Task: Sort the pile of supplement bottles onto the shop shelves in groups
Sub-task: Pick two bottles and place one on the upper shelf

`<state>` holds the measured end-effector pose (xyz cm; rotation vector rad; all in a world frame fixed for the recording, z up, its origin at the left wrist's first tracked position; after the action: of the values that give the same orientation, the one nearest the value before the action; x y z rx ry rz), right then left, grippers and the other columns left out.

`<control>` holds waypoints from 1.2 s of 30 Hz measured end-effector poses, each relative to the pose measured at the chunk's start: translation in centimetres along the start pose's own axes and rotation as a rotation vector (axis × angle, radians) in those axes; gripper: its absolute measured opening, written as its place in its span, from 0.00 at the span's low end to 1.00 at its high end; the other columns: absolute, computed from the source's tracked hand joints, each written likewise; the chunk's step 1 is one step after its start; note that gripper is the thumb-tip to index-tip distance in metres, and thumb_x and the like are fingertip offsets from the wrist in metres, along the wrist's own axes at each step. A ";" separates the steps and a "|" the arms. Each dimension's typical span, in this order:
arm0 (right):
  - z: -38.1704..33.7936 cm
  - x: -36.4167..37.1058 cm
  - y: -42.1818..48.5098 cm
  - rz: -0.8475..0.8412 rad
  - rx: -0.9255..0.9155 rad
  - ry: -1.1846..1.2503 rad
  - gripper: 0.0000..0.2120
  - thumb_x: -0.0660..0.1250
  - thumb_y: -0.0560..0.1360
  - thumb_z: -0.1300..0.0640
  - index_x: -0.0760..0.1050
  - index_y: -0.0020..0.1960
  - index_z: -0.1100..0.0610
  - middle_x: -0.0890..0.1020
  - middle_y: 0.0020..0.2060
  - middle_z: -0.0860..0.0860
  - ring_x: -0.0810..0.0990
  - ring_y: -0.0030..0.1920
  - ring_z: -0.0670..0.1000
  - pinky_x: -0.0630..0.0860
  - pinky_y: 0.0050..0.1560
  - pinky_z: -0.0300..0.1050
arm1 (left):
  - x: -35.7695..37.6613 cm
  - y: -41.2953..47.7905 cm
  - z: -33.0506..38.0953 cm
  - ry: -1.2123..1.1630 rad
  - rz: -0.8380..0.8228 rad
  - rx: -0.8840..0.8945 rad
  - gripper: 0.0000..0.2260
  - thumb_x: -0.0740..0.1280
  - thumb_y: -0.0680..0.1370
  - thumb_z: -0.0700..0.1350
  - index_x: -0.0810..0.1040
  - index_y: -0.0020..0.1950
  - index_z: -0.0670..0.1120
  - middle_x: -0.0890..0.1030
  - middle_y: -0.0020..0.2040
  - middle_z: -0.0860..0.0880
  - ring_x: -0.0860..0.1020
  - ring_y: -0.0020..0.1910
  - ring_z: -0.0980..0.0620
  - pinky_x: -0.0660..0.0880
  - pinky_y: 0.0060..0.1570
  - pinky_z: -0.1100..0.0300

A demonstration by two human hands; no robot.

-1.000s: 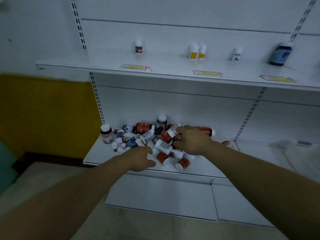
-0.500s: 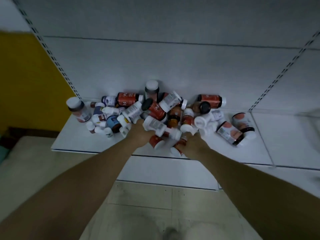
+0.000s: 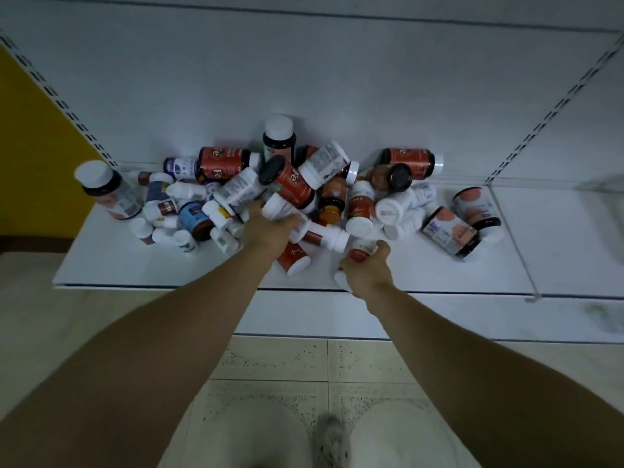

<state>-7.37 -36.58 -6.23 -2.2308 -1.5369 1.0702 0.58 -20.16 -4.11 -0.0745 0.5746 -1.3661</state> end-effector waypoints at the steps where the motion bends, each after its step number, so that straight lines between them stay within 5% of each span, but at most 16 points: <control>1: 0.1 -0.2 -0.2 -0.012 0.031 0.070 0.36 0.65 0.75 0.56 0.47 0.75 0.49 0.73 0.57 0.55 0.76 0.53 0.58 0.79 0.53 0.58 | -0.2 -0.3 0.1 -0.041 -0.001 0.022 0.30 0.75 0.70 0.48 0.66 0.67 0.47 0.76 0.60 0.46 0.76 0.56 0.47 0.76 0.52 0.52; 6: 0.4 -1.1 -2.2 -0.073 0.128 0.287 0.39 0.68 0.73 0.58 0.49 0.75 0.47 0.72 0.54 0.52 0.77 0.53 0.57 0.80 0.49 0.54 | -1.5 -1.6 1.3 -0.268 -0.099 0.019 0.22 0.73 0.71 0.39 0.67 0.58 0.53 0.77 0.54 0.49 0.78 0.52 0.49 0.78 0.51 0.48; 13: -0.6 -2.4 -5.4 -0.173 0.080 0.432 0.26 0.66 0.74 0.62 0.60 0.67 0.48 0.75 0.50 0.50 0.79 0.46 0.53 0.77 0.47 0.51 | -4.4 -4.1 2.7 -0.532 -0.320 -0.184 0.25 0.60 0.76 0.34 0.66 0.69 0.56 0.71 0.64 0.45 0.76 0.53 0.43 0.76 0.49 0.37; 18: -2.2 -3.7 -9.4 -0.231 0.079 0.742 0.16 0.57 0.77 0.61 0.68 0.64 0.53 0.77 0.51 0.55 0.77 0.46 0.54 0.75 0.44 0.48 | -7.1 -8.8 4.7 -0.842 -0.548 -0.383 0.14 0.59 0.79 0.48 0.74 0.63 0.47 0.78 0.52 0.42 0.76 0.48 0.45 0.73 0.48 0.45; 21: -3.6 -4.8 -13.1 -0.240 0.033 0.939 0.13 0.57 0.80 0.54 0.71 0.62 0.55 0.78 0.46 0.55 0.77 0.43 0.53 0.74 0.41 0.48 | -8.9 -12.5 5.9 -0.785 -0.610 -0.276 0.18 0.61 0.78 0.56 0.76 0.58 0.44 0.80 0.46 0.43 0.78 0.45 0.46 0.74 0.49 0.47; 24: -4.8 -5.9 -17.6 -0.300 -0.142 0.969 0.16 0.59 0.80 0.46 0.71 0.64 0.52 0.79 0.48 0.54 0.77 0.42 0.50 0.75 0.43 0.45 | -11.0 -16.1 7.7 -0.769 -0.654 -0.165 0.15 0.61 0.78 0.52 0.77 0.55 0.42 0.82 0.43 0.43 0.82 0.39 0.47 0.76 0.45 0.49; 29: -6.7 -8.6 -25.0 -0.333 -0.308 1.098 0.22 0.64 0.72 0.53 0.71 0.65 0.56 0.81 0.47 0.56 0.80 0.43 0.53 0.79 0.40 0.48 | -13.5 -21.0 10.8 -0.744 -0.729 -0.034 0.14 0.59 0.80 0.52 0.77 0.52 0.43 0.83 0.38 0.45 0.83 0.35 0.50 0.81 0.35 0.54; 36: -8.7 -13.4 -32.9 -0.425 -0.429 1.274 0.16 0.59 0.69 0.54 0.74 0.52 0.62 0.79 0.41 0.58 0.78 0.37 0.54 0.77 0.38 0.43 | -14.2 -27.1 14.9 -0.631 -0.802 0.133 0.19 0.56 0.81 0.50 0.73 0.66 0.42 0.82 0.50 0.43 0.82 0.46 0.47 0.78 0.39 0.51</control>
<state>-27.45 -32.62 24.04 -1.8791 -1.4568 -0.7723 -18.69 -17.07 23.72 -0.6592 -0.1145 -2.0231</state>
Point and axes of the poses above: each hand's wrist, its own y-axis towards the middle knuckle, its own x-axis out of the palm, z = x × y, the point moved 1 cm from there along y, towards the middle knuckle
